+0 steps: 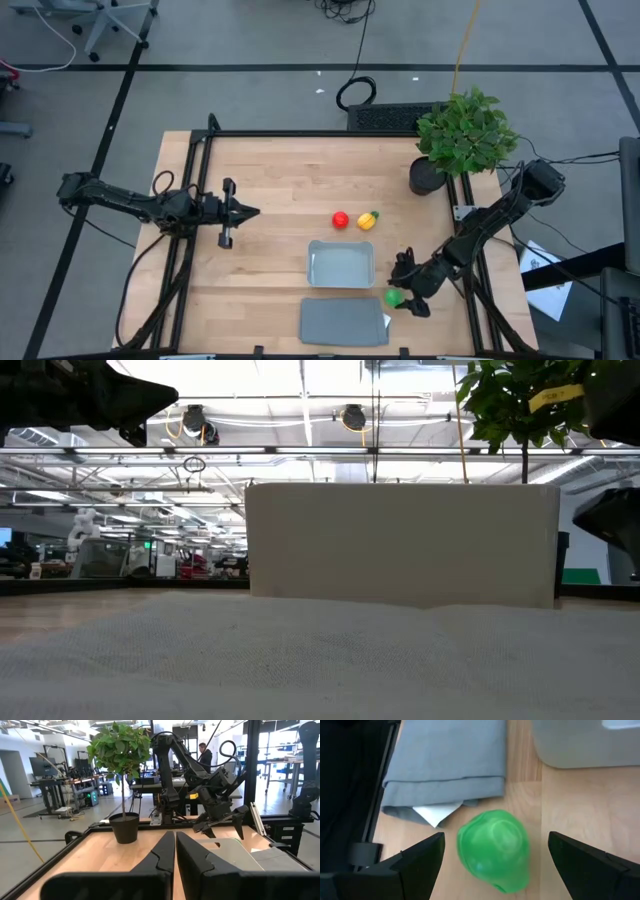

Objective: Pick and placing Produce into tupperware
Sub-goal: Put the green avocado into the gray bin

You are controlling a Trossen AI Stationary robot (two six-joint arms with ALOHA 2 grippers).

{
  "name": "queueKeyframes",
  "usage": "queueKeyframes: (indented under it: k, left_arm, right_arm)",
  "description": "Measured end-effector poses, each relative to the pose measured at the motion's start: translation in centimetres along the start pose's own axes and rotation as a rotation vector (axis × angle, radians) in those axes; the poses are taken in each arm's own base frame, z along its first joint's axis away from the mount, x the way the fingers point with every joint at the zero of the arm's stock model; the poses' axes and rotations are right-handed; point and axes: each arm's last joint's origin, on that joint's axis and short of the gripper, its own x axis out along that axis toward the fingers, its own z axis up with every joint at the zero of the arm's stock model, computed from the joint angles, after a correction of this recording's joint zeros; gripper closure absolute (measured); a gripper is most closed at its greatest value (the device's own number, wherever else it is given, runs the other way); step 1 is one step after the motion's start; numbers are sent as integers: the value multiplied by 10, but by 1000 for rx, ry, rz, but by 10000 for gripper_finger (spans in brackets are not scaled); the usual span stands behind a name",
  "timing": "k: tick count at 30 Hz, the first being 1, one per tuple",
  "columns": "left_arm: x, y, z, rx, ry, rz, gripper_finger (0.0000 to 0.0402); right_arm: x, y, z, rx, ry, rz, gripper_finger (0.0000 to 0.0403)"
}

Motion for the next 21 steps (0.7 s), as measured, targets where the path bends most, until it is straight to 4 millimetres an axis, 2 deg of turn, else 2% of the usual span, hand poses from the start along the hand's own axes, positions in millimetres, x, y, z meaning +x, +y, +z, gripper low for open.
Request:
queueKeyframes:
  k: [8, 21]
  left_arm:
    - [0, 0, 0, 0, 2, 0, 380]
    - [0, 0, -1, -1, 11, -1, 380]
  right_arm:
    - [0, 0, 0, -27, -5, -2, 56]
    - [0, 0, 1, -72, -10, 1, 85]
